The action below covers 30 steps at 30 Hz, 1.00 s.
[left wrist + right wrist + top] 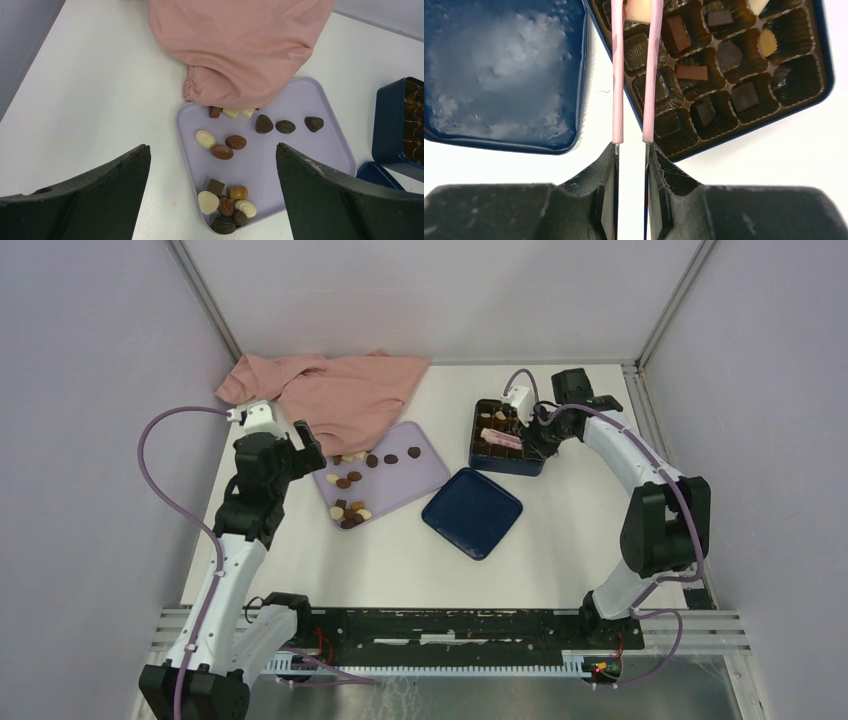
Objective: Pack the chocolate
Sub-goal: Place the fake chocolate in the packing box.
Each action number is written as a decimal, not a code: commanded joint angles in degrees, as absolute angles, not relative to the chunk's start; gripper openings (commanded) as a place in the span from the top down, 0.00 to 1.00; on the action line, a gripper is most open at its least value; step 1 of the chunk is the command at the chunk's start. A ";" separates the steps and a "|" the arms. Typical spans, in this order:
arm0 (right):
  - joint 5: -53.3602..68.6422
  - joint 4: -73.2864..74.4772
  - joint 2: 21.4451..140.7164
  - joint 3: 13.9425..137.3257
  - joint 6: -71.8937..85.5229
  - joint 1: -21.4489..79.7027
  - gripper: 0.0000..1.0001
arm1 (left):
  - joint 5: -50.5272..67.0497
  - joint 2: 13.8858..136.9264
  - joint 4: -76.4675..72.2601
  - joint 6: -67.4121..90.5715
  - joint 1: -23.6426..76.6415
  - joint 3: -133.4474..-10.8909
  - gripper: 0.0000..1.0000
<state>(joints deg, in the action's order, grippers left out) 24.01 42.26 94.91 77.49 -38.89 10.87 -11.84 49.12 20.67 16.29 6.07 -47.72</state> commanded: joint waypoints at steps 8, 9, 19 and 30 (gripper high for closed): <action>26.62 44.58 101.40 82.77 -41.84 10.31 0.85 | -11.09 48.96 18.39 13.01 5.65 -47.75 0.00; 26.34 44.59 101.63 83.07 -41.88 10.32 0.85 | -11.00 48.96 18.37 13.05 5.72 -47.73 0.00; 26.74 46.20 103.96 84.46 -42.42 10.35 0.76 | -10.73 48.88 18.28 13.01 5.71 -47.72 0.00; 27.13 46.74 105.01 85.05 -42.46 10.42 0.64 | -10.68 48.74 18.29 13.00 5.68 -47.73 0.00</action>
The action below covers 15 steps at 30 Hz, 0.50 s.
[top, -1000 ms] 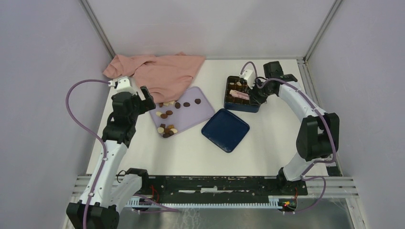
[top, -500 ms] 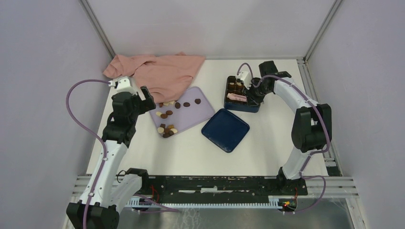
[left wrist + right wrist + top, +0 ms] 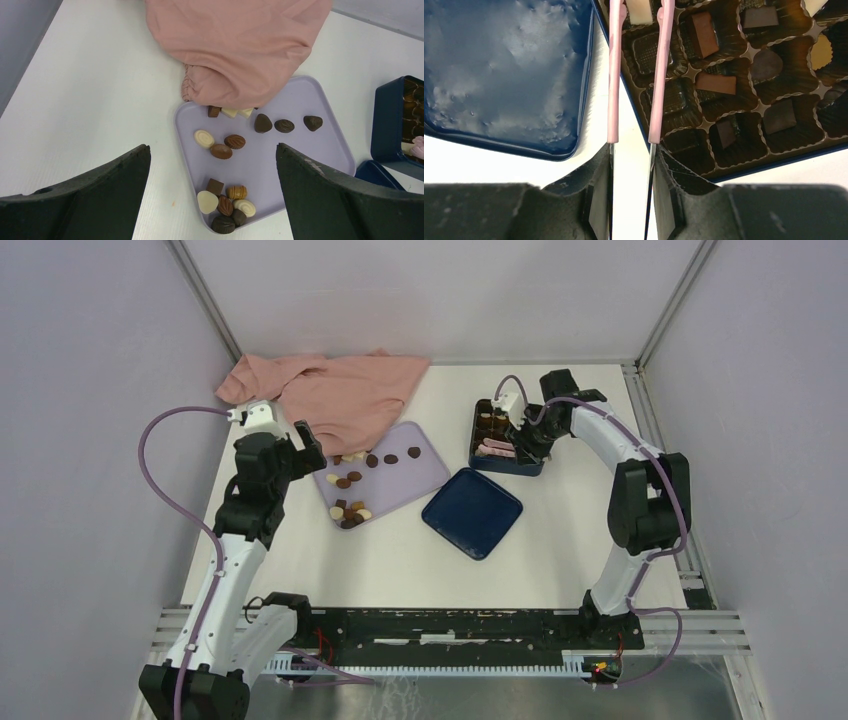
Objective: Pack the chocolate
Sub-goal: Place the fake chocolate in the packing box.
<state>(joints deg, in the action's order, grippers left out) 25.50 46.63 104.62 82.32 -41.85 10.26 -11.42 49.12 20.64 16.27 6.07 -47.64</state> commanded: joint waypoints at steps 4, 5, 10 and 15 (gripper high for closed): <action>27.26 46.95 105.10 85.49 -42.45 10.37 0.62 | -10.56 48.82 18.33 13.00 5.71 -47.72 0.00; 27.25 46.96 105.05 85.68 -42.45 10.33 0.63 | -10.57 48.74 18.29 12.93 5.65 -47.72 0.00; 27.27 46.67 103.54 86.71 -42.11 10.38 0.64 | -10.64 48.61 18.32 12.98 5.63 -47.70 0.00; 28.34 47.00 101.30 88.65 -42.09 11.24 0.65 | -10.64 48.60 18.28 13.02 5.73 -47.64 0.00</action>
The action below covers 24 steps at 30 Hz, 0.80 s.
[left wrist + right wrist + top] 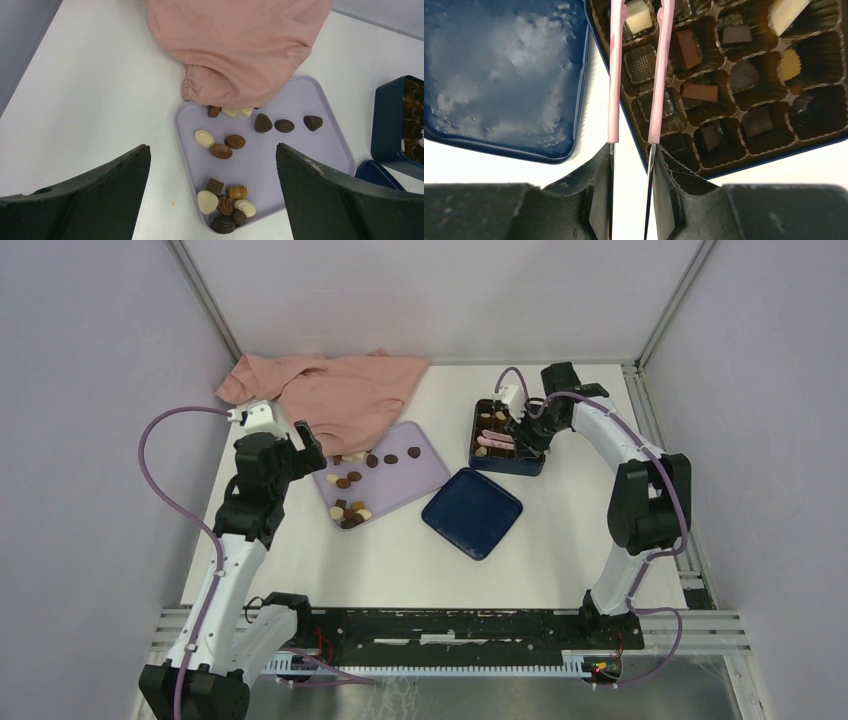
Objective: Pack the chocolate
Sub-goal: Place the fake chocolate in the packing box, then pick up the fake chocolate from the plate.
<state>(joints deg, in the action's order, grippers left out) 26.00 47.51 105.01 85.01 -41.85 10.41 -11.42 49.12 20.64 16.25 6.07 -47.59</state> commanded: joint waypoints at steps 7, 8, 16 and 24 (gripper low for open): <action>28.89 45.35 99.64 88.92 -42.26 19.02 0.64 | -10.64 48.65 18.28 13.07 5.69 -47.68 0.00; 28.12 45.01 100.19 89.15 -42.19 21.01 0.64 | -10.64 48.60 18.28 13.08 5.71 -47.64 0.00; 20.32 45.47 110.71 97.50 -40.31 32.89 0.65 | -11.13 48.21 18.28 12.94 5.65 -47.55 0.00; 14.89 46.12 121.96 108.84 -37.53 39.44 0.64 | -10.85 48.00 18.19 12.96 5.73 -47.52 0.00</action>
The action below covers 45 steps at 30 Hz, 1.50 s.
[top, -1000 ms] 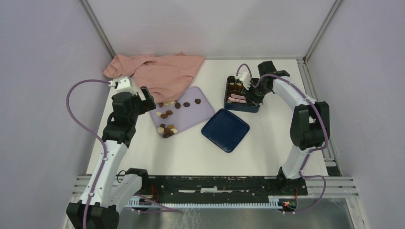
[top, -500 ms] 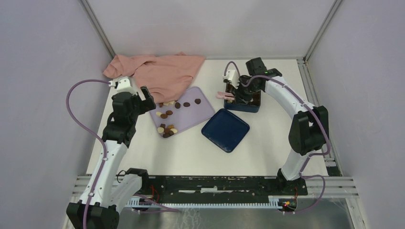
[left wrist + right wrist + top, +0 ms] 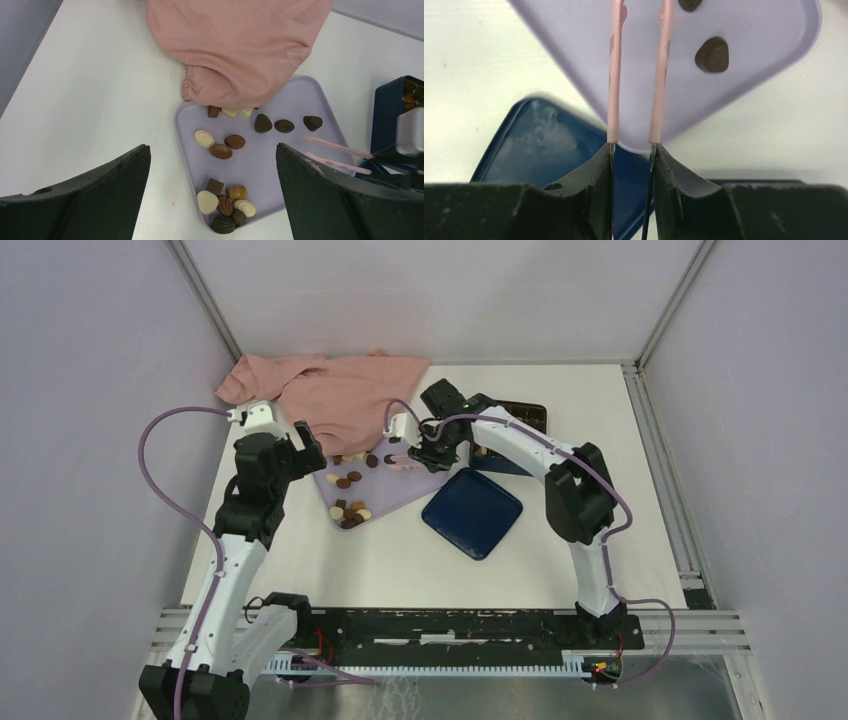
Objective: Pack the chocolate
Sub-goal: Pick up the fake chocolate from the plate.
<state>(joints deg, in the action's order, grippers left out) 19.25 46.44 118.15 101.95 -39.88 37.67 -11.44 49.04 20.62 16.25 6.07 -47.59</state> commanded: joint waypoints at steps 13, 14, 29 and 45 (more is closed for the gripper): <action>13.62 44.67 129.85 115.22 -34.48 41.26 0.63 | -10.56 48.38 18.10 12.92 5.71 -47.46 0.00; 13.64 44.30 130.03 115.43 -34.20 41.27 0.63 | -10.58 48.39 18.14 12.92 5.71 -47.46 0.00; 12.42 42.52 134.85 120.83 -32.00 42.78 0.57 | -10.63 48.71 18.18 12.88 5.67 -47.47 0.00; 11.66 42.09 135.43 121.81 -32.46 43.77 0.70 | -10.74 48.75 18.28 12.92 5.77 -47.55 0.00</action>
